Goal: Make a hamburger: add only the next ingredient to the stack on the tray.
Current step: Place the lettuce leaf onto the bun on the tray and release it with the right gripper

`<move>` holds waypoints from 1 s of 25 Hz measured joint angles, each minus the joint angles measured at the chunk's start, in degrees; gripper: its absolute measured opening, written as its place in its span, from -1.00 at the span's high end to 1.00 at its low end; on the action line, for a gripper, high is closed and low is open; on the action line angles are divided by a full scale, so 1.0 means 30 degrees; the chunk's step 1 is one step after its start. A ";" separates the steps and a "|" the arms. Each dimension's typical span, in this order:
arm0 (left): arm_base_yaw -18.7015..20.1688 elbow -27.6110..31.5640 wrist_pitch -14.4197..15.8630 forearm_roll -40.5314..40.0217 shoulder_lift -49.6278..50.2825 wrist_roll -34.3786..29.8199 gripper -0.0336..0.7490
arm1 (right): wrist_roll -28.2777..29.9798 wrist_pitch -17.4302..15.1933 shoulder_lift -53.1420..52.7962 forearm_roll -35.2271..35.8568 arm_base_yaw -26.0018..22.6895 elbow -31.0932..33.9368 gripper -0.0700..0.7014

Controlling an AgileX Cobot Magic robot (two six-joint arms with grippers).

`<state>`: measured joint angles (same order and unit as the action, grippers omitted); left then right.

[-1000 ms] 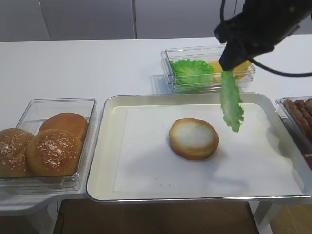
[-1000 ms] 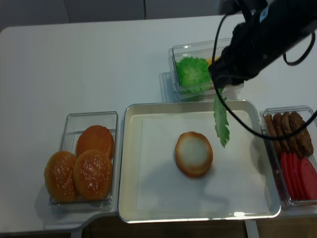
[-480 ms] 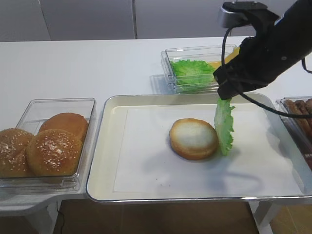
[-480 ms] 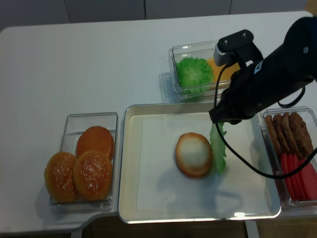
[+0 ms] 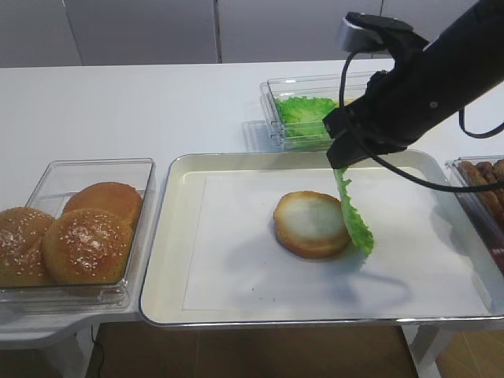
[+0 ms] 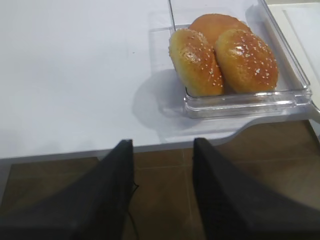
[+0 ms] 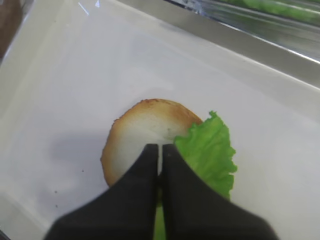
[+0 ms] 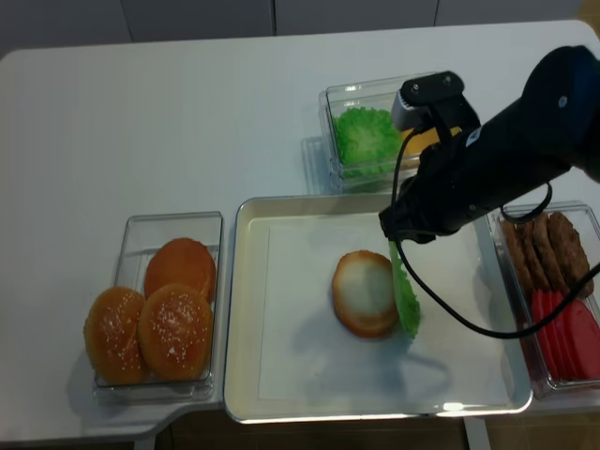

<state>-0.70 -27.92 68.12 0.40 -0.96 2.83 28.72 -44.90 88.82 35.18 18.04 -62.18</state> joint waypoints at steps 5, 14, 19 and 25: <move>0.0000 0.0000 0.0000 0.0000 0.0000 0.0000 0.15 | 0.1066 0.0000 0.0000 0.1534 0.0000 0.0000 0.81; 0.0000 0.0000 0.0000 0.0000 0.0000 0.0000 0.15 | 0.1740 0.0073 0.0000 0.2174 0.0000 0.0000 0.81; 0.0000 0.0000 0.0000 0.0000 0.0000 0.0000 0.15 | 0.1877 0.0081 0.0000 0.2797 0.0000 0.0000 0.47; 0.0000 0.0000 0.0000 0.0000 0.0000 0.0000 0.15 | 0.1877 -0.0069 0.0000 0.3098 0.0000 0.0000 -0.58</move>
<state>-0.70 -27.92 68.12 0.40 -0.96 2.83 34.35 -45.11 88.82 44.47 18.04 -62.18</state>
